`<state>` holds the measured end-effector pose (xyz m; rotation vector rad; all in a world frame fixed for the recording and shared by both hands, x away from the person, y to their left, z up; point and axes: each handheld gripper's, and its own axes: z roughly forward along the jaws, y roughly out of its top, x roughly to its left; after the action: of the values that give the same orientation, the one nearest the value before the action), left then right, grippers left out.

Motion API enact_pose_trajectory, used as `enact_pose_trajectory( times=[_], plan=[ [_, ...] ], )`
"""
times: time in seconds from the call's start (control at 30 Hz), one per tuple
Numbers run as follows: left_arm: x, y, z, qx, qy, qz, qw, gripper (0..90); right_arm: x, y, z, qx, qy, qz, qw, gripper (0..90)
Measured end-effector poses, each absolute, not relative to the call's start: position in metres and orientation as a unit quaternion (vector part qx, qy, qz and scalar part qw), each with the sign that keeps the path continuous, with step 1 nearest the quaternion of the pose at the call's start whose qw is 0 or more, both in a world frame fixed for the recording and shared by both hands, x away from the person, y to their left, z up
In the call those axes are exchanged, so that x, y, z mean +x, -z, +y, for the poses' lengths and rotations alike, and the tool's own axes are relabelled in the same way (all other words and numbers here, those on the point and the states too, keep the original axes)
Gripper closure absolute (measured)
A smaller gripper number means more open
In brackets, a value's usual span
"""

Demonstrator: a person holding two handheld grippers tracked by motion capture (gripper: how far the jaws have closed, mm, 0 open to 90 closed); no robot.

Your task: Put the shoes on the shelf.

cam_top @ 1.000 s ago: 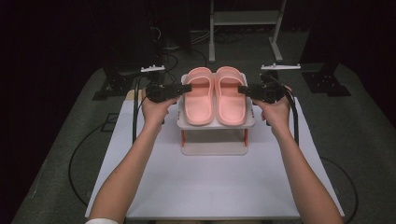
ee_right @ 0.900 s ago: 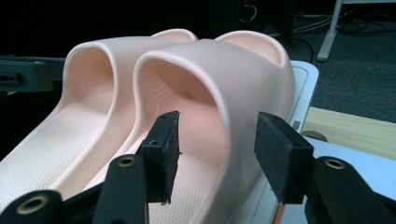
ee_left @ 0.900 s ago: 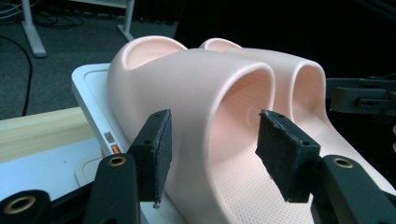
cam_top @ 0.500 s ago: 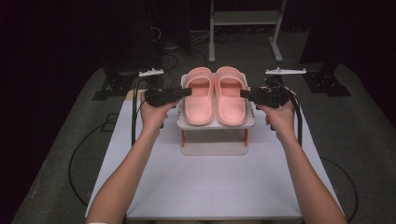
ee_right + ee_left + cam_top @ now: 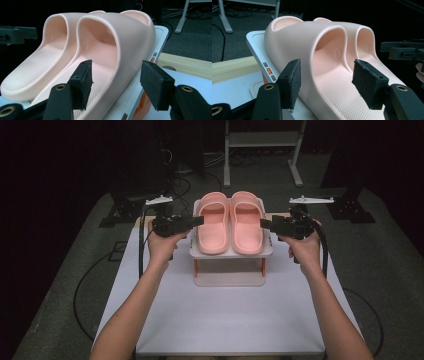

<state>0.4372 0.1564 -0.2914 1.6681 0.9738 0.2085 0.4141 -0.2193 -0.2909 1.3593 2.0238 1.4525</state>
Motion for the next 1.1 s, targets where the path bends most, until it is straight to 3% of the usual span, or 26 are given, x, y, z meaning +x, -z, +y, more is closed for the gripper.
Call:
enact_pose_trajectory(
  times=[1.1],
  plan=[
    [0.405, 0.303, 0.168, 0.709, -0.086, 0.394, 0.579, 35.1, 0.384, 0.303, -0.237, 0.457, -0.513, 0.712, 0.145, 34.3]
  ],
)
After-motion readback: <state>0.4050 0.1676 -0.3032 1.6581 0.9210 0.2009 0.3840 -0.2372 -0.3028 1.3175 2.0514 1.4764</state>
